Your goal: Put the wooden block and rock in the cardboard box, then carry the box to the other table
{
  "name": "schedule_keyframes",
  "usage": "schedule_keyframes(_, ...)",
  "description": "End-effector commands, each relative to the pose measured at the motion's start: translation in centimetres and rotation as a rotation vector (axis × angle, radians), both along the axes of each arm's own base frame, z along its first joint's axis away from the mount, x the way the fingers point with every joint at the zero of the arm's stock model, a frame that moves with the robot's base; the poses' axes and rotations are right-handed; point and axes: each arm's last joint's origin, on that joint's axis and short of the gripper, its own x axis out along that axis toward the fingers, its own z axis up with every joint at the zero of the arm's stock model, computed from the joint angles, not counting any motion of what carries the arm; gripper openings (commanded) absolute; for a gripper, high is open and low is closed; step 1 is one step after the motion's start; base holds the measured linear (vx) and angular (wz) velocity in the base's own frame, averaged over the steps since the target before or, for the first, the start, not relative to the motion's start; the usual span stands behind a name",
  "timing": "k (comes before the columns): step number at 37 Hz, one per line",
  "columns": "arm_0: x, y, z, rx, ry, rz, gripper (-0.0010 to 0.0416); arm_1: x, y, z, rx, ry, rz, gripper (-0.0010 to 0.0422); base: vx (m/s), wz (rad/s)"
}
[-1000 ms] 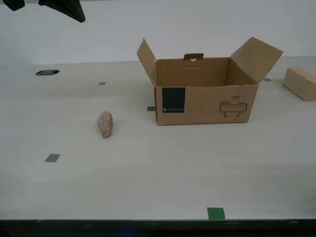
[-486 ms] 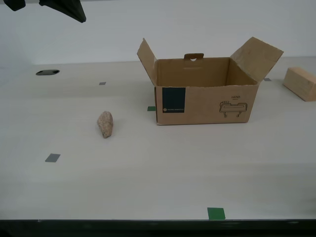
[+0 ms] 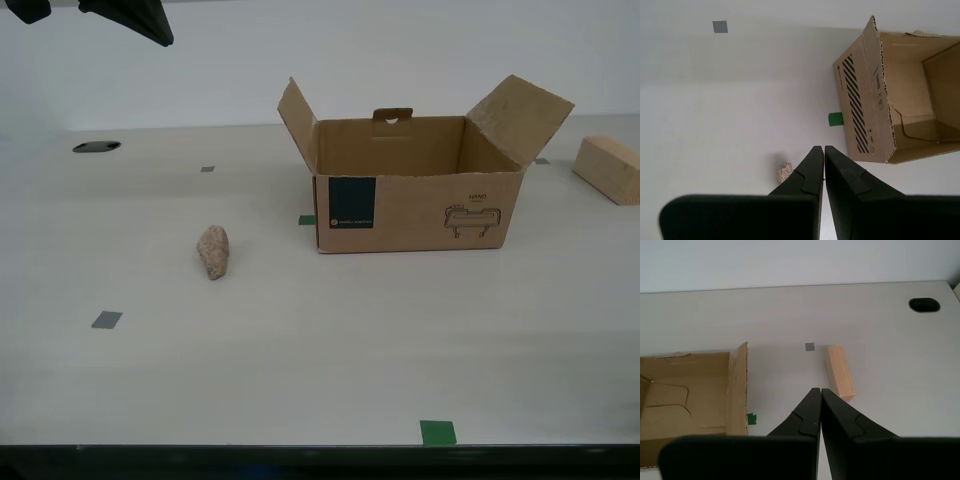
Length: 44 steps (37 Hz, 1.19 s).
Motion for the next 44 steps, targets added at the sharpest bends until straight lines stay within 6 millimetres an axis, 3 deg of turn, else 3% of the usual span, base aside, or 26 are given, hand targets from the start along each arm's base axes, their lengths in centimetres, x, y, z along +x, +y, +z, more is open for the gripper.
schedule_keyframes(1,0.0,0.0,0.06,-0.003,-0.002,-0.003,0.0002,-0.12,0.01,-0.06,0.002,0.015,0.0,0.0,0.0,0.0)
schedule_keyframes(8,0.01,-0.01,0.07,-0.004,-0.004,-0.002,0.0003,-0.18,0.05,-0.11,0.005,0.023,0.0,0.0021,0.0,0.0)
schedule_keyframes(29,0.65,-0.06,-0.03,-0.004,-0.013,-0.007,0.0003,-0.18,0.04,-0.11,0.004,0.024,0.003,0.0245,0.0,0.0)
schedule_keyframes(44,0.78,-0.07,0.01,-0.065,-0.017,0.042,0.0003,-0.19,0.03,-0.11,0.004,0.024,0.002,0.0357,0.0,0.0)
